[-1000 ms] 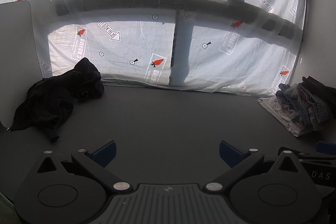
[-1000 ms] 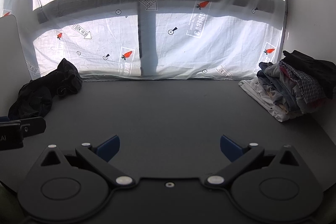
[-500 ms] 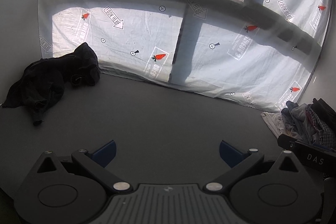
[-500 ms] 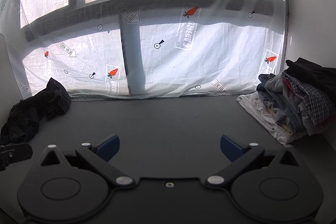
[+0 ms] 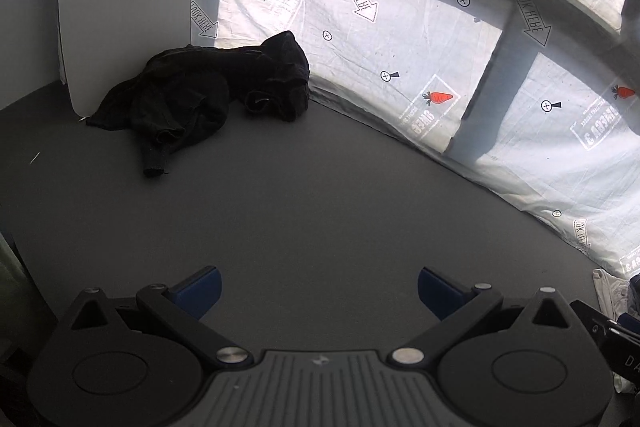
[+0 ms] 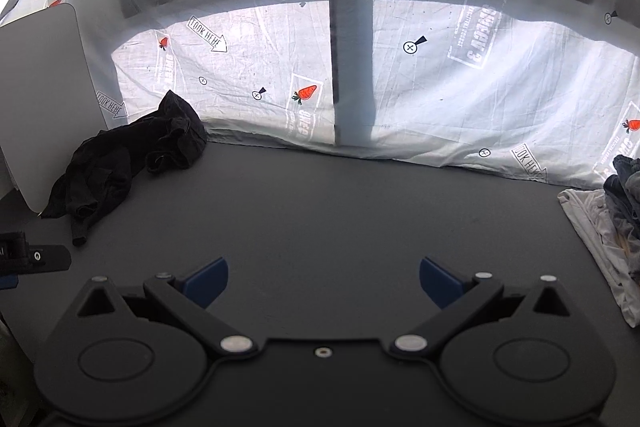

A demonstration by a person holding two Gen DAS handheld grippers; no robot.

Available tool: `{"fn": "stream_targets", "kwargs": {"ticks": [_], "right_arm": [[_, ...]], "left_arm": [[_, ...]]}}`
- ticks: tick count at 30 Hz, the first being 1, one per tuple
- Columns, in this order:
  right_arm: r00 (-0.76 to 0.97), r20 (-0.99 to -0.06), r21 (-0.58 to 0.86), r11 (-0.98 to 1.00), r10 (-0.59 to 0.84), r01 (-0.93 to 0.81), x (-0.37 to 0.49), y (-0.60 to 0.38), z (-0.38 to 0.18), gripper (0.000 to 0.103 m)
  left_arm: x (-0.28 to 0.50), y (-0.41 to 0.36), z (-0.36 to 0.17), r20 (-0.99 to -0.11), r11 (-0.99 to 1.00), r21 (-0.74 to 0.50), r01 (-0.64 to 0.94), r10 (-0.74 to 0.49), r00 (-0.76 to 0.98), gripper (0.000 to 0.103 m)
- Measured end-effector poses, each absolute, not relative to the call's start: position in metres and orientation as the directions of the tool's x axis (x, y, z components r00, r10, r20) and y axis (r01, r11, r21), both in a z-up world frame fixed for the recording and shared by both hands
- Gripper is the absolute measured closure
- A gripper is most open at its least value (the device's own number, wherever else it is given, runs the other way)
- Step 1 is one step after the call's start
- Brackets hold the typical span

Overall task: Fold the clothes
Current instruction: 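Move both tools to the dark clothes heap and close the right tool on it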

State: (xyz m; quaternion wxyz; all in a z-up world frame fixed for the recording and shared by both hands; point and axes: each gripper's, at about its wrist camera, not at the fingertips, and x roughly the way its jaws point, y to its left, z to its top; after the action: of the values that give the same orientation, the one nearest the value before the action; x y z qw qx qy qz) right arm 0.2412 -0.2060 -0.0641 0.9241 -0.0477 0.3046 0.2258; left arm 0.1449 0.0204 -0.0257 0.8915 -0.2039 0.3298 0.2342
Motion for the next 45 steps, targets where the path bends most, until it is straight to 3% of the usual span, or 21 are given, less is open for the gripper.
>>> {"fn": "stream_targets", "kwargs": {"ticks": [8, 16, 23, 26, 29, 35, 38, 41, 43, 44, 45], "right_arm": [[0.725, -0.597, 0.013, 0.907, 0.344, -0.42, 0.291, -0.112, -0.075, 0.0], [0.782, -0.535, -0.087, 0.9, 0.32, -0.428, 0.348, 0.008, -0.083, 0.002], [0.736, -0.571, -0.074, 0.87, 0.363, -0.487, 0.423, 0.117, -0.106, 0.015], [0.714, -0.597, -0.096, 0.851, 0.365, -0.515, 0.455, 0.166, -0.12, 0.028], [0.689, -0.603, -0.09, 0.823, 0.402, -0.56, 0.484, 0.214, -0.132, 0.034], [0.629, -0.572, -0.04, 0.748, 0.526, -0.662, 0.534, 0.314, -0.152, 0.058], [0.638, -0.555, -0.057, 0.741, 0.534, -0.669, 0.546, 0.351, -0.161, 0.057], [0.653, -0.565, -0.108, 0.739, 0.505, -0.665, 0.559, 0.383, -0.178, 0.046], [0.659, -0.589, -0.176, 0.722, 0.468, -0.669, 0.567, 0.403, -0.192, 0.046], [0.657, -0.616, -0.225, 0.702, 0.435, -0.676, 0.571, 0.412, -0.2, 0.048], [0.647, -0.646, -0.27, 0.67, 0.406, -0.691, 0.575, 0.419, -0.208, 0.059]], "left_arm": [[0.193, 0.131, -0.038, -0.707, 0.78, -0.22, -0.585, 0.286, 0.647, 0.0], [0.253, 0.259, -0.07, -0.732, 0.753, -0.227, -0.617, 0.286, 0.619, 0.0], [0.29, 0.388, -0.117, -0.774, 0.625, -0.287, -0.726, 0.294, 0.56, 0.0], [0.301, 0.441, -0.136, -0.788, 0.562, -0.302, -0.77, 0.307, 0.533, 0.0], [0.304, 0.482, -0.151, -0.786, 0.513, -0.296, -0.806, 0.349, 0.511, 0.0], [0.307, 0.533, -0.175, -0.796, 0.458, -0.303, -0.836, 0.361, 0.486, 0.001], [0.308, 0.54, -0.182, -0.8, 0.453, -0.294, -0.842, 0.366, 0.476, 0.001], [0.308, 0.542, -0.186, -0.804, 0.443, -0.293, -0.847, 0.365, 0.469, 0.001], [0.308, 0.543, -0.19, -0.811, 0.428, -0.305, -0.851, 0.351, 0.467, 0.001], [0.308, 0.543, -0.19, -0.815, 0.421, -0.311, -0.852, 0.344, 0.467, 0.001], [0.308, 0.542, -0.19, -0.817, 0.415, -0.315, -0.854, 0.339, 0.467, 0.001]]}}
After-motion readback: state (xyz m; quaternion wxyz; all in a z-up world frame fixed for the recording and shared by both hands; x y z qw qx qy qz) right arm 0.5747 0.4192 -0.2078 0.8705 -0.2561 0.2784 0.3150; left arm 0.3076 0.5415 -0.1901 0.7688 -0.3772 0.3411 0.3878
